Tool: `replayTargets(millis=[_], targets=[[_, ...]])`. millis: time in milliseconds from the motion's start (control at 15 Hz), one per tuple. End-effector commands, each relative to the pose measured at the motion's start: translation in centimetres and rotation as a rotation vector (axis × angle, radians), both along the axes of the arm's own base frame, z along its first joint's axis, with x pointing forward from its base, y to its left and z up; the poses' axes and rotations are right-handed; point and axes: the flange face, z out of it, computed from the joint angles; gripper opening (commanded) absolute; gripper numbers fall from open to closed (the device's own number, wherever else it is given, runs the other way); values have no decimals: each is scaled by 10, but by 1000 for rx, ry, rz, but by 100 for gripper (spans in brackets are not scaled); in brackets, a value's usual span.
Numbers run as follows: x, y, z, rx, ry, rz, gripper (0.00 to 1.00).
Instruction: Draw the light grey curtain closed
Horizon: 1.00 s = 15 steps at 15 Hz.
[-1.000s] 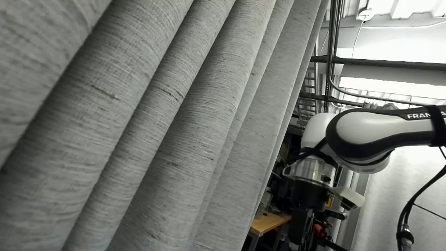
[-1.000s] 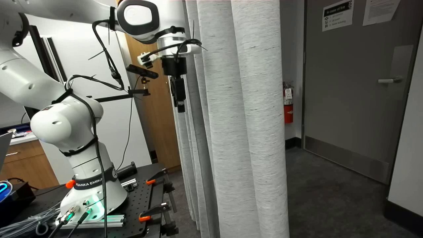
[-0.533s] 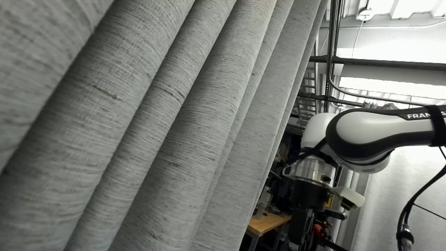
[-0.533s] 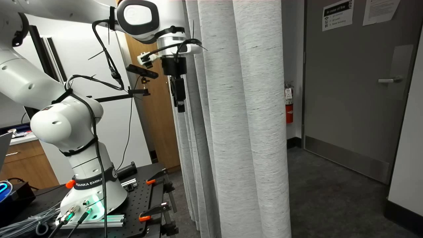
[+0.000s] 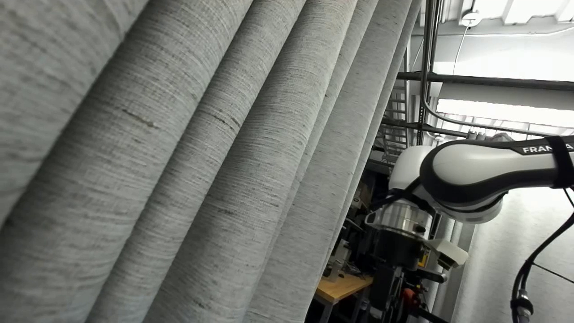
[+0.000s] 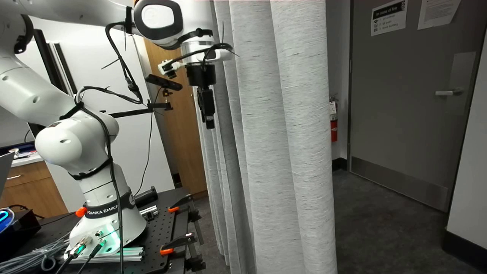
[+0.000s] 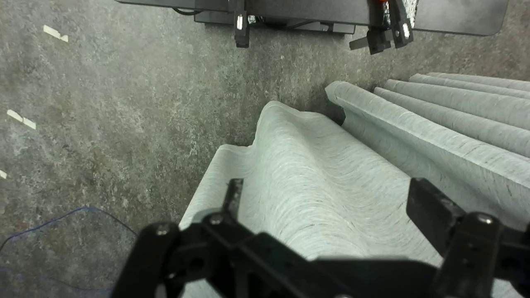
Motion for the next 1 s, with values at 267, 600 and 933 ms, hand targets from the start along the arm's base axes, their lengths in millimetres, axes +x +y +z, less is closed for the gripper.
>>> replayTargets(millis=[267,600,933], targets=[[15,-34,56,-66,-298,-115,100],[23,-49,111,-180,-540,-121,100],[33,-52,130,-211,-640,-118,100]])
